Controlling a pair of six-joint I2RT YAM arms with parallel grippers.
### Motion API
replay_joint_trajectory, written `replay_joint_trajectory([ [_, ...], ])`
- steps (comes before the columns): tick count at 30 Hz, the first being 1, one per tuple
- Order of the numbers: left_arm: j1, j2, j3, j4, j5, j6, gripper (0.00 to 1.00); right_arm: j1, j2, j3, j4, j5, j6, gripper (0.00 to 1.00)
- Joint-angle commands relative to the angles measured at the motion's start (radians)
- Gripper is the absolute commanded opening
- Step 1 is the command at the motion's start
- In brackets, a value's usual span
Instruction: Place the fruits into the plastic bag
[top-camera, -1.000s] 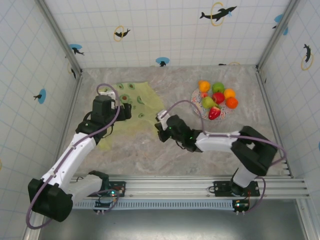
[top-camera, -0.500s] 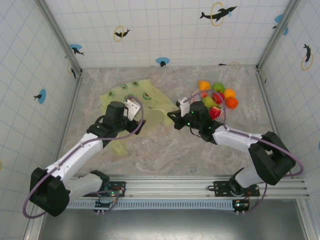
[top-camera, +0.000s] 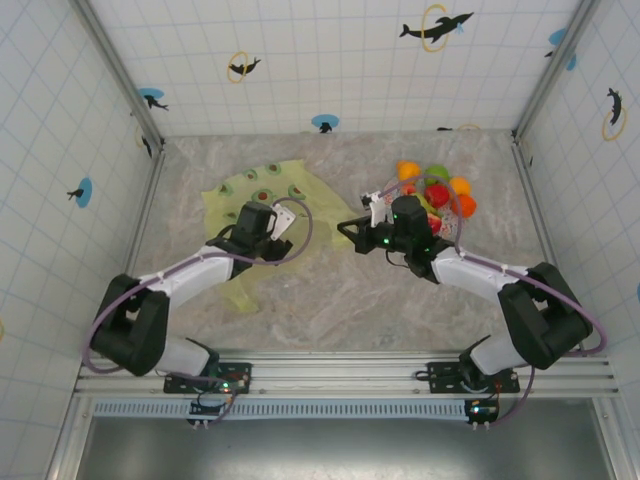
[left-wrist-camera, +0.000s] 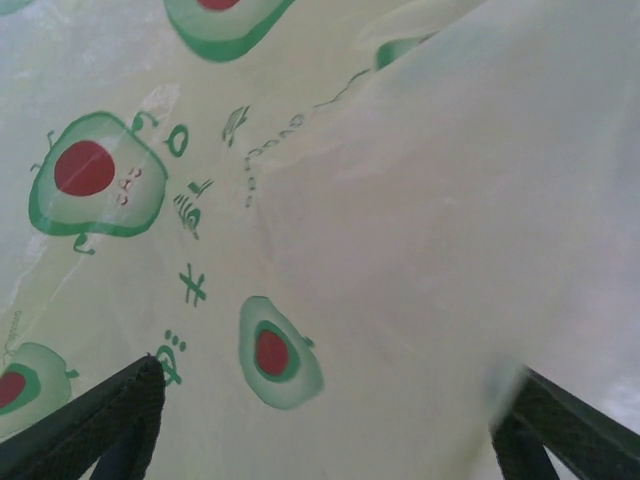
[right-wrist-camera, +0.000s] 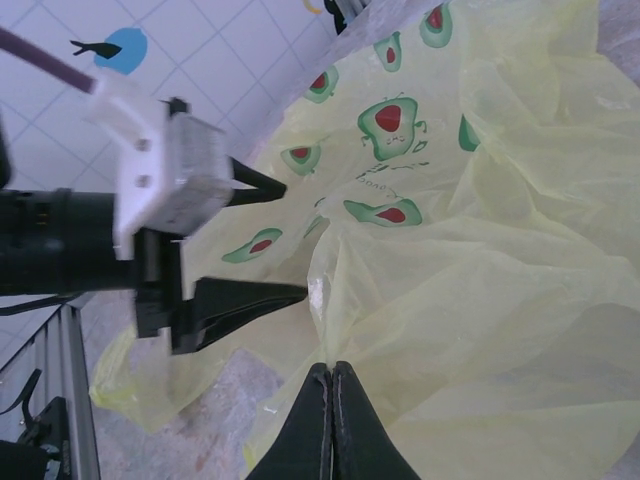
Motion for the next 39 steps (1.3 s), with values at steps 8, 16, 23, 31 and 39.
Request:
replay_joint_trajectory([
  [8,-0.005,0.005,0.088,0.063,0.07,-0.185,0.07,-0.012,0.063,0.173,-0.138,0.06,-0.074,0.0],
  [16,0.024,0.0,0.297,-0.076,0.15,-0.49,0.0,-0.012,0.217,0.46,-0.403,0.335,-0.183,0.15],
  [23,0.033,0.106,0.442,-0.195,0.221,-0.602,0.0,-0.012,0.202,0.571,-0.544,0.364,-0.304,0.55],
  [31,0.062,0.07,0.363,-0.141,0.31,-0.643,0.0,-0.028,-0.003,0.363,-0.588,0.467,-0.348,0.69],
  [39,0.063,0.066,0.334,-0.113,0.393,-0.682,0.0,-0.027,-0.097,0.023,-0.335,0.233,-0.138,0.71],
])
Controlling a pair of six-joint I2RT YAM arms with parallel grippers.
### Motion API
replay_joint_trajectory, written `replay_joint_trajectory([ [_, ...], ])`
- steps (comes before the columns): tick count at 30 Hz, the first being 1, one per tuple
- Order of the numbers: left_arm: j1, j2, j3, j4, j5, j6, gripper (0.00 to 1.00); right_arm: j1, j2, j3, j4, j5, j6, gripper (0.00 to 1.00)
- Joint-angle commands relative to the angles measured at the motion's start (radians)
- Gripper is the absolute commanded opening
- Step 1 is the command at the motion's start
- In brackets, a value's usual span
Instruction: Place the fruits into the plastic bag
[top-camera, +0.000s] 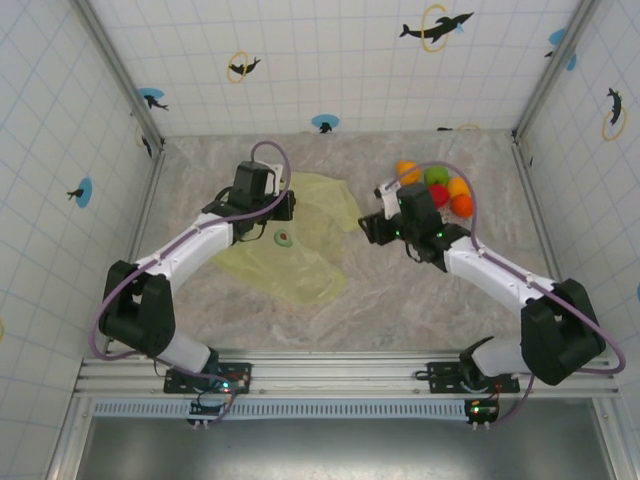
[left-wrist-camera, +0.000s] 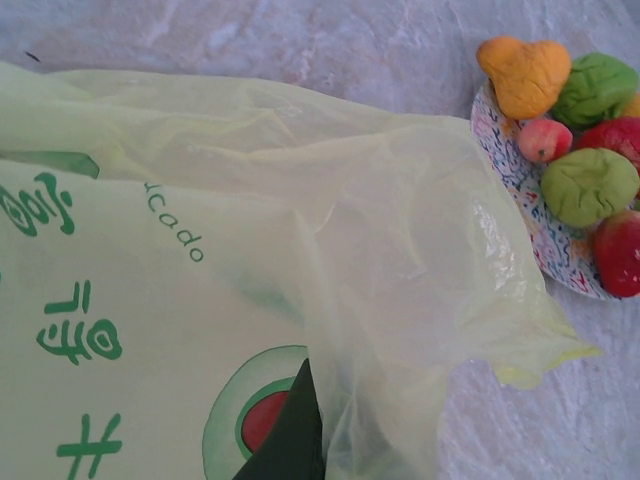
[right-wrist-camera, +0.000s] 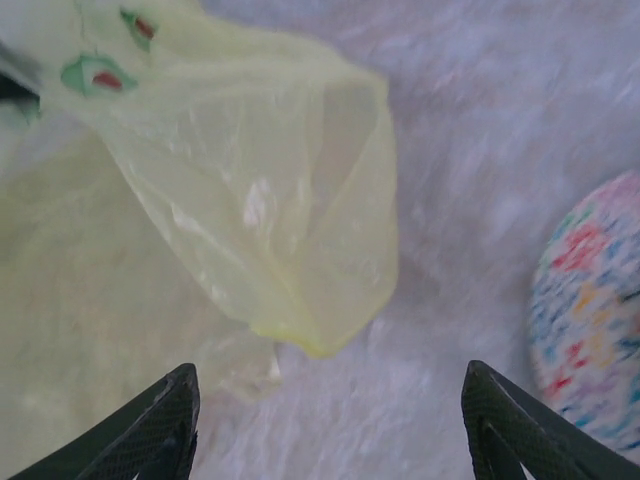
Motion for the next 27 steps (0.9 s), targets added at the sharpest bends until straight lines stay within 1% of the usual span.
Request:
replay_joint_trajectory([
  [1,0.002,-0.022,-0.002,0.025,0.072,-0.04,0.0,0.022,0.007,-0.124,0.208,-0.165,0.156,0.71],
  [2,0.002,-0.021,-0.002,0.026,0.08,-0.044,0.0,0.036,0.022,-0.154,0.281,-0.194,0.201,0.71],
  [4,0.001,-0.02,-0.006,0.034,0.088,-0.055,0.0,0.088,0.073,-0.195,0.426,-0.235,0.286,0.68],
  [6,0.002,-0.019,-0.008,0.036,0.089,-0.068,0.0,0.164,0.122,-0.194,0.517,-0.246,0.302,0.61],
  [10,0.002,-0.016,-0.017,0.053,0.083,-0.103,0.0,0.306,0.213,-0.126,0.581,-0.273,0.279,0.51],
  [12,0.002,-0.015,-0.024,0.065,0.077,-0.124,0.0,0.351,0.252,-0.096,0.605,-0.329,0.266,0.49],
  [14,0.002,-0.015,-0.024,0.067,0.077,-0.134,0.0,0.373,0.274,-0.064,0.56,-0.348,0.224,0.48],
  [16,0.002,-0.017,-0.025,0.066,0.078,-0.134,0.0,0.37,0.258,-0.06,0.494,-0.295,0.17,0.48],
  [19,0.002,-0.026,-0.026,0.066,0.096,-0.113,0.0,0.325,0.204,-0.112,0.49,-0.188,0.146,0.49],
  [20,0.002,-0.028,-0.026,0.067,0.107,-0.102,0.0,0.313,0.19,-0.127,0.489,-0.136,0.142,0.49],
  [22,0.002,-0.032,-0.025,0.063,0.139,-0.072,0.0,0.295,0.17,-0.143,0.447,0.02,0.12,0.49],
  [24,0.002,-0.034,-0.022,0.056,0.168,-0.039,0.0,0.282,0.159,-0.141,0.409,0.146,0.107,0.5],
  [27,0.002,-0.029,-0.019,0.038,0.196,0.02,0.0,0.278,0.128,-0.167,0.461,0.275,0.093,0.51],
])
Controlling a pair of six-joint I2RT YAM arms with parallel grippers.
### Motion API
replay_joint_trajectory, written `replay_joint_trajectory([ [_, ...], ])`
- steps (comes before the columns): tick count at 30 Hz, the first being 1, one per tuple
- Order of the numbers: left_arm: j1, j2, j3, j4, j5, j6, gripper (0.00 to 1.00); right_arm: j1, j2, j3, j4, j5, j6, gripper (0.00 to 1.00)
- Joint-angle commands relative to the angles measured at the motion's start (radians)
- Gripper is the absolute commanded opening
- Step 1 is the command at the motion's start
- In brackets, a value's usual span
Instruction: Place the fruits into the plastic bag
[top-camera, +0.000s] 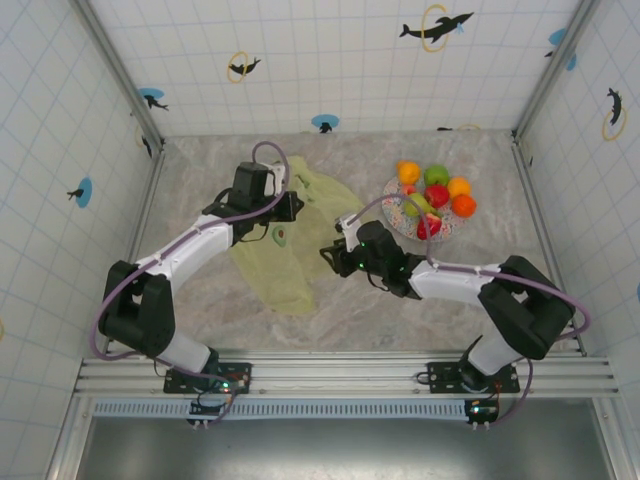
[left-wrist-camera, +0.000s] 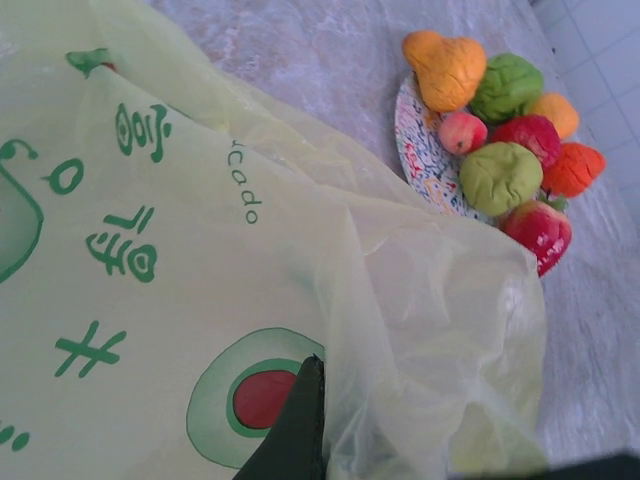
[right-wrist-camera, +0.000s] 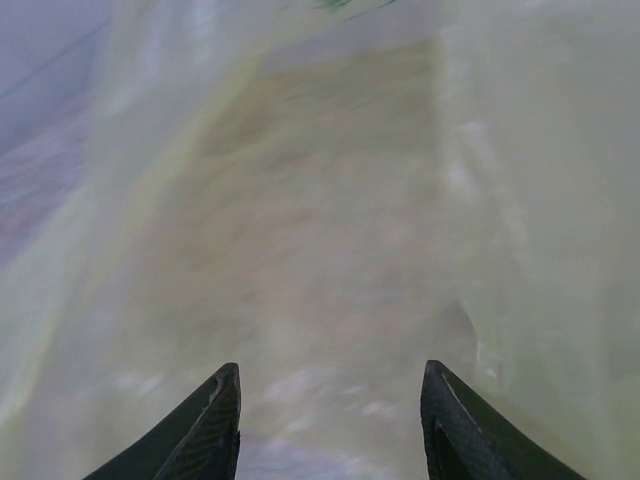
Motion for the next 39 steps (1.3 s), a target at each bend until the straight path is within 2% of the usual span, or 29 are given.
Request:
replay_joint_trajectory([
  [1,0.002,-0.022,0.002,-0.015,0.054,0.08,0.0,0.0,-0.051,-0.041,0.041,0.219,-0.037,0.51],
  [2,0.033,-0.017,0.004,-0.023,0.053,0.11,0.0,0.0,-0.055,-0.046,0.05,0.231,-0.039,0.51],
  [7,0.038,0.01,0.017,-0.049,0.027,0.116,0.0,-0.003,-0.093,-0.041,-0.027,0.175,-0.097,0.56],
  [13,0.052,0.04,0.023,-0.042,0.009,0.009,0.0,-0.068,-0.228,-0.032,-0.236,-0.147,-0.186,0.64],
  [18,0.058,0.056,0.027,-0.039,0.018,-0.042,0.0,-0.149,-0.336,-0.021,-0.375,-0.206,-0.168,0.68],
  [22,0.058,0.053,0.024,-0.033,0.038,-0.054,0.0,-0.257,-0.391,-0.019,-0.43,-0.175,-0.113,0.72],
  [24,0.058,0.051,0.02,-0.026,0.044,-0.063,0.0,-0.318,-0.394,-0.004,-0.464,-0.112,-0.07,0.74],
  [27,0.058,0.048,0.019,-0.022,0.055,-0.072,0.0,-0.426,-0.369,0.02,-0.512,-0.01,0.045,0.8],
  [31,0.058,0.044,0.016,-0.014,0.061,-0.074,0.0,-0.547,-0.277,0.061,-0.576,0.115,0.244,0.82],
  [39,0.058,0.04,0.013,-0.007,0.069,-0.075,0.0,-0.569,-0.084,0.134,-0.554,0.228,0.29,0.86],
])
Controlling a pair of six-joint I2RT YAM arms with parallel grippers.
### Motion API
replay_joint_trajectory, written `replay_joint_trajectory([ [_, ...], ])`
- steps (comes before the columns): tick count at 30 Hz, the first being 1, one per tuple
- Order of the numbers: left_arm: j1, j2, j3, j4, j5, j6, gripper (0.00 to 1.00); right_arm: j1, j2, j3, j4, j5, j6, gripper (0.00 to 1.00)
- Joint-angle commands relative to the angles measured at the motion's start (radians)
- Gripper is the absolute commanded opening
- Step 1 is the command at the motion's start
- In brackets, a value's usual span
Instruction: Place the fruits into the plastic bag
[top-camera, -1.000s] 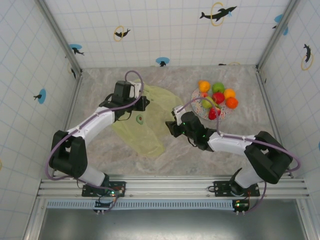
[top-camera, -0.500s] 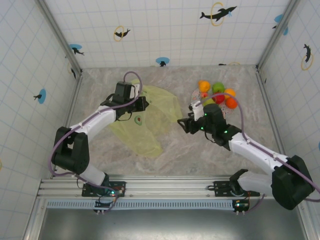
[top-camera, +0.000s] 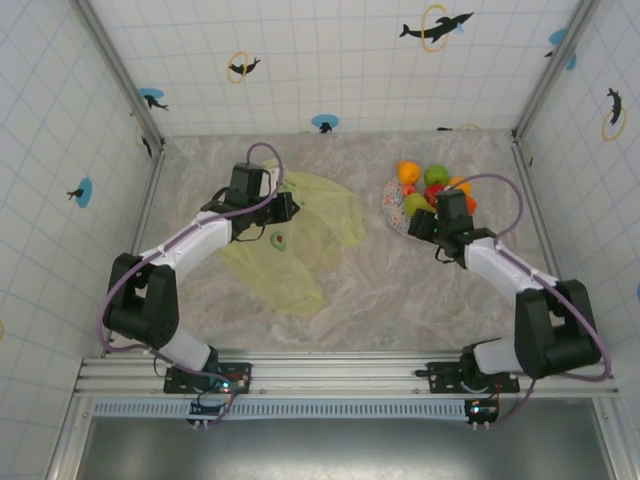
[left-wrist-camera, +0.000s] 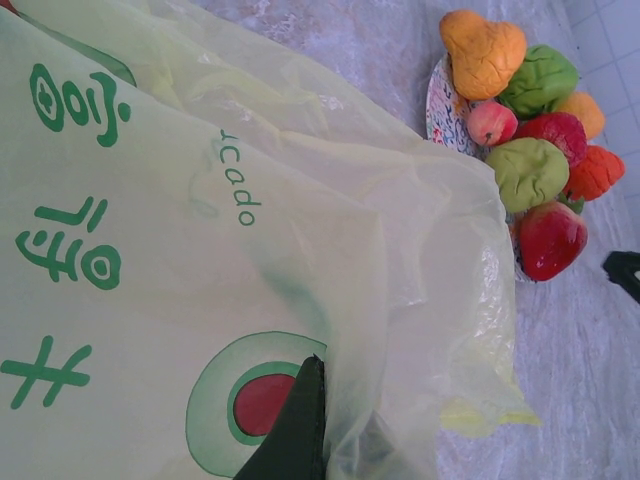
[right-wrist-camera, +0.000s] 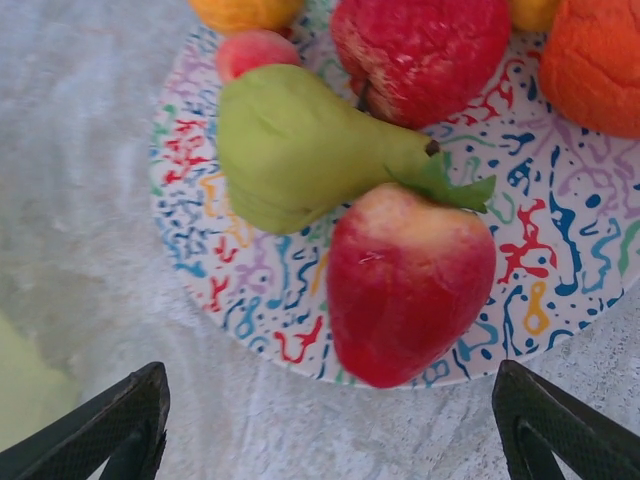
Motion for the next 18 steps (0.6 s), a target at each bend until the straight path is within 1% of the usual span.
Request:
replay_joint_trajectory([
  [1,0.005,-0.008,0.013,0.014,0.019,-0.008,0.0,0.003,0.072,0.081,-0.028,0.099,0.044,0.86],
  [4,0.005,-0.008,0.013,0.014,0.021,-0.006,0.0,0.013,0.127,0.104,-0.022,0.156,0.026,0.85],
  [8,0.005,-0.007,0.012,0.012,0.022,0.0,0.0,0.019,0.203,0.142,-0.022,0.194,0.006,0.83],
  [18,0.005,-0.004,0.018,-0.001,0.018,0.015,0.0,0.033,0.296,0.193,-0.024,0.241,-0.028,0.78],
])
